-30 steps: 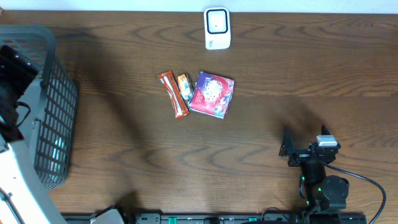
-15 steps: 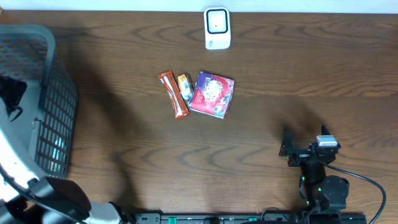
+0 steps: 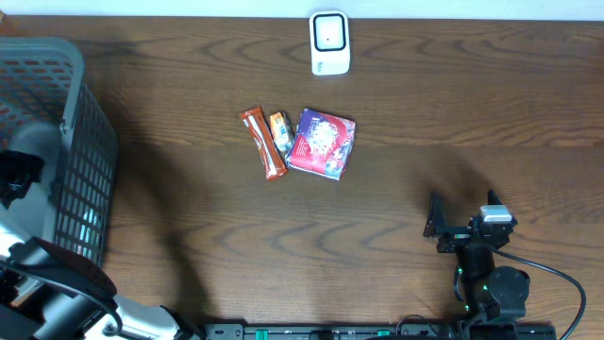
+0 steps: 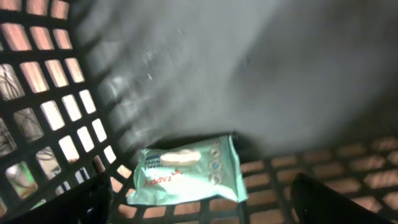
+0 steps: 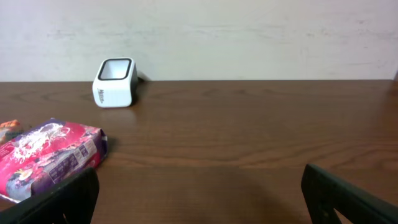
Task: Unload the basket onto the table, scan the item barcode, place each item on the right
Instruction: 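Reach the left gripper into the basket and grasp the mint-green packet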
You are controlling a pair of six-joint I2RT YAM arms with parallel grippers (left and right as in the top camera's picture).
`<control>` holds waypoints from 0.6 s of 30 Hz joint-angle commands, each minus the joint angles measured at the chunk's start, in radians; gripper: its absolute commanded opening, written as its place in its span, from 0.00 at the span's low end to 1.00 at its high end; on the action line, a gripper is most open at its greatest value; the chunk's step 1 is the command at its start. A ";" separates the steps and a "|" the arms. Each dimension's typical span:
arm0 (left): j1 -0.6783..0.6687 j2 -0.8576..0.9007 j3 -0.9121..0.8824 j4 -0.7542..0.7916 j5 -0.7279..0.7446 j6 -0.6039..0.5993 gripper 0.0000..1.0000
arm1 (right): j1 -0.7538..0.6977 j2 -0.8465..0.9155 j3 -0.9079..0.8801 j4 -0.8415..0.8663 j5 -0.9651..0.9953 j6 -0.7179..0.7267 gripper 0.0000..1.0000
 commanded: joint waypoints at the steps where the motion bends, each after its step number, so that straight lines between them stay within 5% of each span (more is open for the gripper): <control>1: 0.000 0.026 -0.012 -0.037 0.036 0.164 0.90 | 0.014 -0.005 -0.002 -0.004 -0.005 0.010 0.99; 14: 0.000 0.128 -0.029 -0.173 0.043 0.189 0.90 | 0.014 -0.005 -0.002 -0.004 -0.005 0.010 0.99; 16: 0.000 0.142 -0.040 -0.170 0.043 0.188 1.00 | 0.014 -0.005 -0.002 -0.004 -0.005 0.010 0.99; 18: 0.000 0.159 -0.050 -0.167 0.044 0.188 0.98 | 0.014 -0.005 -0.002 -0.004 -0.005 0.010 0.99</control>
